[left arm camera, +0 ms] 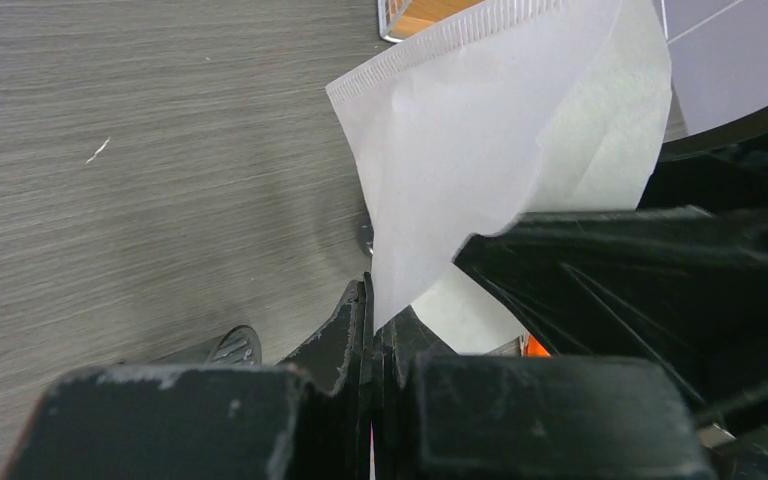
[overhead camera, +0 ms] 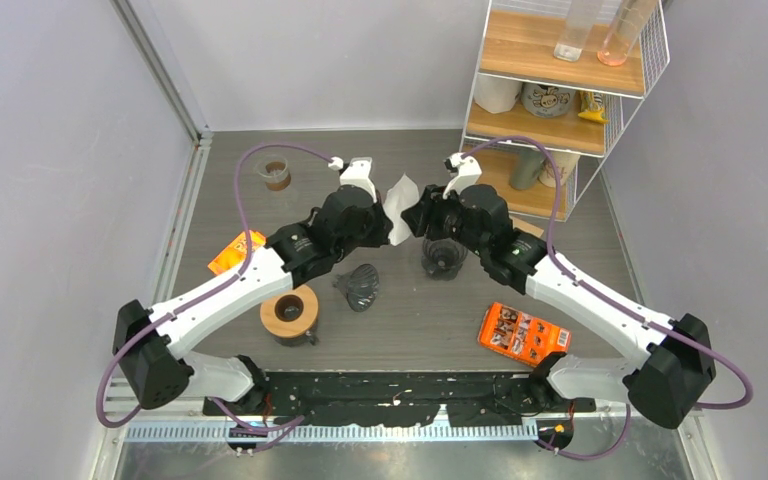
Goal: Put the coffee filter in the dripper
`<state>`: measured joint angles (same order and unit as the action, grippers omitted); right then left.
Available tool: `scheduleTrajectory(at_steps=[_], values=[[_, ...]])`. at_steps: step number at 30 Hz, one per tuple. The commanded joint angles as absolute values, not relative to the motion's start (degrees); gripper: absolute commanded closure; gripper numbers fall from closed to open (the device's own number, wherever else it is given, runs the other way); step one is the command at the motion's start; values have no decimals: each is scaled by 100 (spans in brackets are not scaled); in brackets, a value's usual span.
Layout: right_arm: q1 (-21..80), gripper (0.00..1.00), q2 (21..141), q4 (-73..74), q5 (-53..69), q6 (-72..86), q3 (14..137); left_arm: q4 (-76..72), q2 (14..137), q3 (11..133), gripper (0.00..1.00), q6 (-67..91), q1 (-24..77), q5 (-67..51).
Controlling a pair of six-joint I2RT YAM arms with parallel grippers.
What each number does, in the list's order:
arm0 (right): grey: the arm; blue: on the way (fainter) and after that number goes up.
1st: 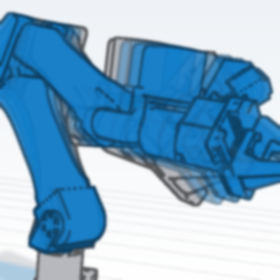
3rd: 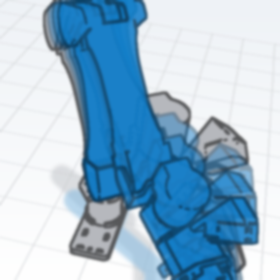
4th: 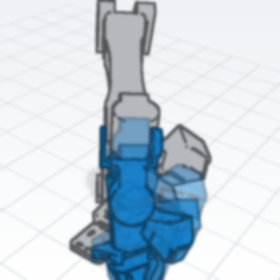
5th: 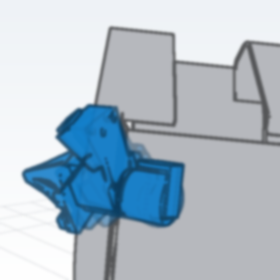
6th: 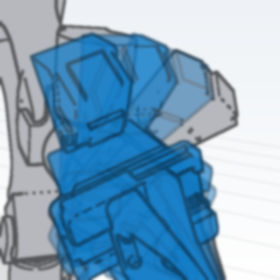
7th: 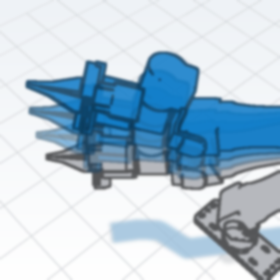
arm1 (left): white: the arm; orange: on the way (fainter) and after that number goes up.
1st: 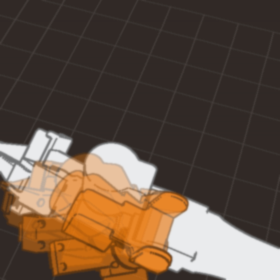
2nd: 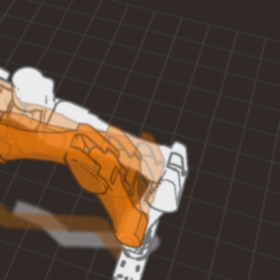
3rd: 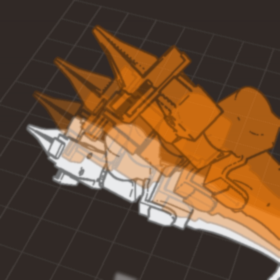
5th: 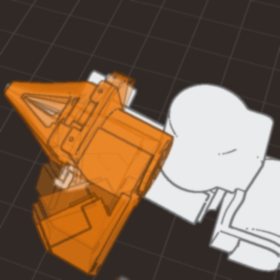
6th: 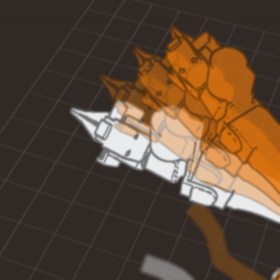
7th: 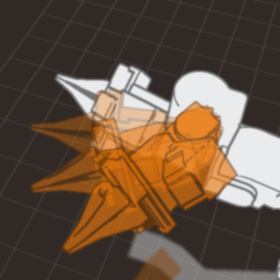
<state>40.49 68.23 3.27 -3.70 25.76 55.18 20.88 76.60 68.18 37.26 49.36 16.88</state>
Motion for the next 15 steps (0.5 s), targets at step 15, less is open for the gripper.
scheduleTrajectory(at_steps=[15], values=[[3661, 95, 6720, 321, 240, 2542, 5415, 1104, 6866, 5860, 99, 4167, 4295, 898]])
